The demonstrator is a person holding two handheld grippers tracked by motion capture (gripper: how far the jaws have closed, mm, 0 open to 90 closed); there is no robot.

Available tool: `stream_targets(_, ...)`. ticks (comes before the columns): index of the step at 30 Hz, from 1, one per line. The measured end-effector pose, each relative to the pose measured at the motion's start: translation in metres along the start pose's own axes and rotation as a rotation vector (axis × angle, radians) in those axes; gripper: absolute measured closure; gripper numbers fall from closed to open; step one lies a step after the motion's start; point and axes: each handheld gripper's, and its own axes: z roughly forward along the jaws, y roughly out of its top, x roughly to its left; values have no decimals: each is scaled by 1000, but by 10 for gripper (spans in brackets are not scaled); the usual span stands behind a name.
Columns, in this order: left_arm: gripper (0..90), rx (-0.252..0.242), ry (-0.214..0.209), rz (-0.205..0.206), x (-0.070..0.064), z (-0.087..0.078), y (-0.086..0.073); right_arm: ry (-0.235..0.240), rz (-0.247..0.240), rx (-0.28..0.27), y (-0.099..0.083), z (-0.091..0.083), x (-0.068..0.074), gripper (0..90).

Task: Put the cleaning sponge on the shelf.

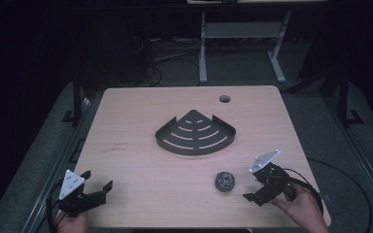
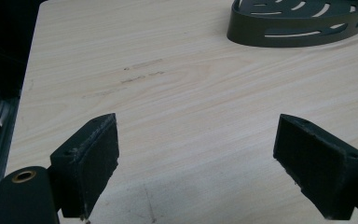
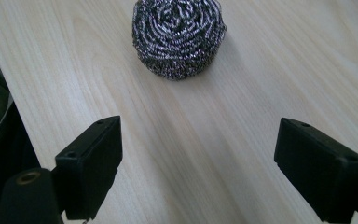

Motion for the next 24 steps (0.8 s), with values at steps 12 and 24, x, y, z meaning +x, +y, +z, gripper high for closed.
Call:
stream_targets(12,134,-3,5,-1,1,0,0,12,-44,9,16,1,4,147)
stream_targets(24,134,-1,4,0,2,-1,0,31,-89,24,37,8,6,147)
